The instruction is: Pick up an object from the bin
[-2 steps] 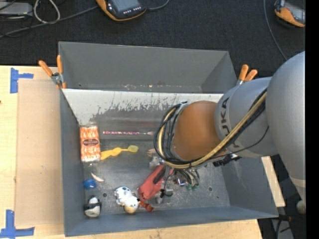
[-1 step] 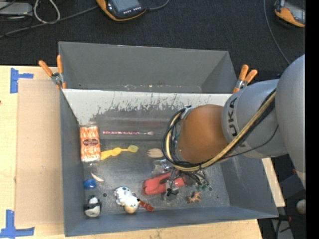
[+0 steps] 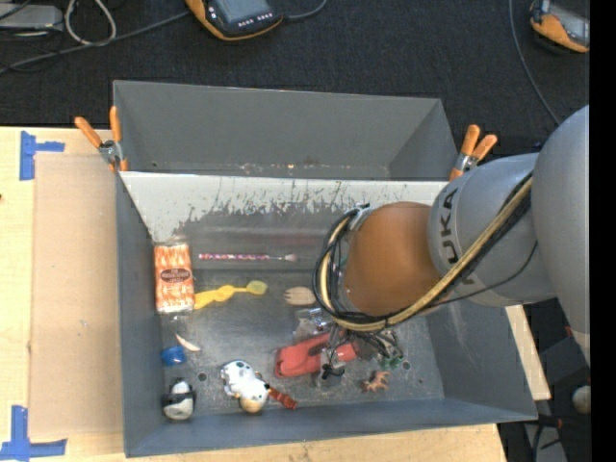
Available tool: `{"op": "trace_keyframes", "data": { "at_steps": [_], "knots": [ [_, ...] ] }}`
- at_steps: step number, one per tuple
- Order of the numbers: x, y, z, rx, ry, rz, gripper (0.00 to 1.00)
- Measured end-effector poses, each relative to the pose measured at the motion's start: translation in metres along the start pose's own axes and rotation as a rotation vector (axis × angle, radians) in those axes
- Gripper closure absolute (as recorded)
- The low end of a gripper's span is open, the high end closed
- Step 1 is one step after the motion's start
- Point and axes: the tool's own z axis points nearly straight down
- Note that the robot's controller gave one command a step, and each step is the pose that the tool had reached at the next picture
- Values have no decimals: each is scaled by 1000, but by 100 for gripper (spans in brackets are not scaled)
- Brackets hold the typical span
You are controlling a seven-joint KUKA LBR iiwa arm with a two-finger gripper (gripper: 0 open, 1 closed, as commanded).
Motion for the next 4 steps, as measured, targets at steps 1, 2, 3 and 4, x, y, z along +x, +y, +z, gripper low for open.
{"op": "trace_keyframes", "data": {
  "at_steps": [1, 2, 3, 4],
  "knots": [
    [-1, -12, 1, -2, 1, -237, 100],
    [-24, -31, 1, -3, 2, -662, 100],
    [-33, -48, -65, -7, 6, -735, 100],
    [-43, -51, -65, -4, 0, -987, 100]
  ]
}}
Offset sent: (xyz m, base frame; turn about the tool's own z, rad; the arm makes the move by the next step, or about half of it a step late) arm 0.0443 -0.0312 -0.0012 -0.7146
